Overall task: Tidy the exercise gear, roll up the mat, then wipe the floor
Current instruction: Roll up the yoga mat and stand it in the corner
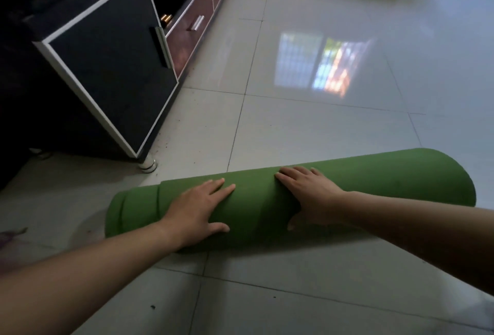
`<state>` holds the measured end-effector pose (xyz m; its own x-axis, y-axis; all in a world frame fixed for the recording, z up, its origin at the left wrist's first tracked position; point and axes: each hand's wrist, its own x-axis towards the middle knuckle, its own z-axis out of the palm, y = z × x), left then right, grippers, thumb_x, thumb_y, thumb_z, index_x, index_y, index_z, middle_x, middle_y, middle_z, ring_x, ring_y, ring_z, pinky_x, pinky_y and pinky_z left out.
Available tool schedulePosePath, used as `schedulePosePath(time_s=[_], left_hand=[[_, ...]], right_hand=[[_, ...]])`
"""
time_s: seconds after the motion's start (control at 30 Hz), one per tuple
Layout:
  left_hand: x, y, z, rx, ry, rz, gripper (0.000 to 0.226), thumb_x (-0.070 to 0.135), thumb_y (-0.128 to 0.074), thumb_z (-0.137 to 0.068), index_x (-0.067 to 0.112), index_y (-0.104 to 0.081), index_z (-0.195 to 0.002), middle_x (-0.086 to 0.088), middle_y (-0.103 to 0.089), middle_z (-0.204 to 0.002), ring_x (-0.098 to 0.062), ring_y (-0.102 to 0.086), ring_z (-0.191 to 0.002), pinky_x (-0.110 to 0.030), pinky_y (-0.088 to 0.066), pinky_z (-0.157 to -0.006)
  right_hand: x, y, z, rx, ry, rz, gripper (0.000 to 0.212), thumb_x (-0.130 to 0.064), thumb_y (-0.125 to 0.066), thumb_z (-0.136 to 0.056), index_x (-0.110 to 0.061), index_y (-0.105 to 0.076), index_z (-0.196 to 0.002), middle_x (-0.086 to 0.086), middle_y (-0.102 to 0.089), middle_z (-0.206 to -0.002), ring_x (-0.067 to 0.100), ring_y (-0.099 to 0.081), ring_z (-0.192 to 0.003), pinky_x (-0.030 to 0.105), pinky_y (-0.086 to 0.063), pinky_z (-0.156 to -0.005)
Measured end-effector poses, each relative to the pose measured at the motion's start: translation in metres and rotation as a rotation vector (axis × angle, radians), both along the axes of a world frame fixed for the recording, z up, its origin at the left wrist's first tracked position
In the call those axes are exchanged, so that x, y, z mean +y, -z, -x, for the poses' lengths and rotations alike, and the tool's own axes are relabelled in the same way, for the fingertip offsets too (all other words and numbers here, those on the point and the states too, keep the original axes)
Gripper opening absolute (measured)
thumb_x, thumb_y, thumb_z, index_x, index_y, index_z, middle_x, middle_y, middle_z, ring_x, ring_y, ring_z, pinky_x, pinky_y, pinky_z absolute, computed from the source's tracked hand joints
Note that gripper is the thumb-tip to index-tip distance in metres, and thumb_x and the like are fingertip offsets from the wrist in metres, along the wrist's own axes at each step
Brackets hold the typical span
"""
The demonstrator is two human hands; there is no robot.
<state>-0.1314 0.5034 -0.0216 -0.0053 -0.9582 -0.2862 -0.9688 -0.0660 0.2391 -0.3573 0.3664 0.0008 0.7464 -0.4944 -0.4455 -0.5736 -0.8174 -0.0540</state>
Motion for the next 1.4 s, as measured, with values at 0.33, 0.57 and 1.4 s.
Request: schedulePosePath(time_s=[0.33, 0.57, 1.4], left_hand=[[0.071, 0.026, -0.065, 0.131, -0.635, 0.187, 0.108, 0.082, -0.058, -0.055, 0.026, -0.031, -0.144, 0.0, -0.021, -0.155, -0.02, -0.013, -0.143, -0.042, -0.013, -0.117], [0.094, 0.034, -0.088, 0.357, -0.975, 0.166, 0.122, 0.065, -0.078, -0.047, 0.023, -0.021, -0.146, -0.005, -0.031, -0.149, -0.025, -0.032, -0.135, -0.043, -0.033, -0.109], [0.008, -0.172, -0.02, 0.348, -0.573, 0.469, 0.114, 0.046, -0.077, -0.066, 0.03, 0.0, -0.149, -0.005, -0.03, -0.142, -0.02, -0.036, -0.13, -0.034, -0.036, -0.104]], right_hand=[[0.039, 0.02, -0.092, -0.161, 0.001, -0.146, 0.101, -0.063, -0.067, -0.069, -0.026, -0.016, -0.148, -0.004, -0.017, -0.155, 0.018, -0.013, -0.143, 0.054, -0.01, -0.115], [0.038, 0.023, -0.102, -0.166, -0.005, -0.153, 0.11, -0.069, -0.069, -0.062, -0.028, -0.014, -0.148, -0.006, -0.013, -0.156, 0.016, -0.013, -0.143, 0.05, -0.009, -0.116], [-0.008, -0.124, -0.018, -0.475, 0.239, -0.227, 0.105, -0.06, -0.074, -0.063, -0.029, -0.019, -0.147, -0.008, -0.02, -0.153, 0.013, -0.021, -0.139, 0.03, -0.019, -0.113]])
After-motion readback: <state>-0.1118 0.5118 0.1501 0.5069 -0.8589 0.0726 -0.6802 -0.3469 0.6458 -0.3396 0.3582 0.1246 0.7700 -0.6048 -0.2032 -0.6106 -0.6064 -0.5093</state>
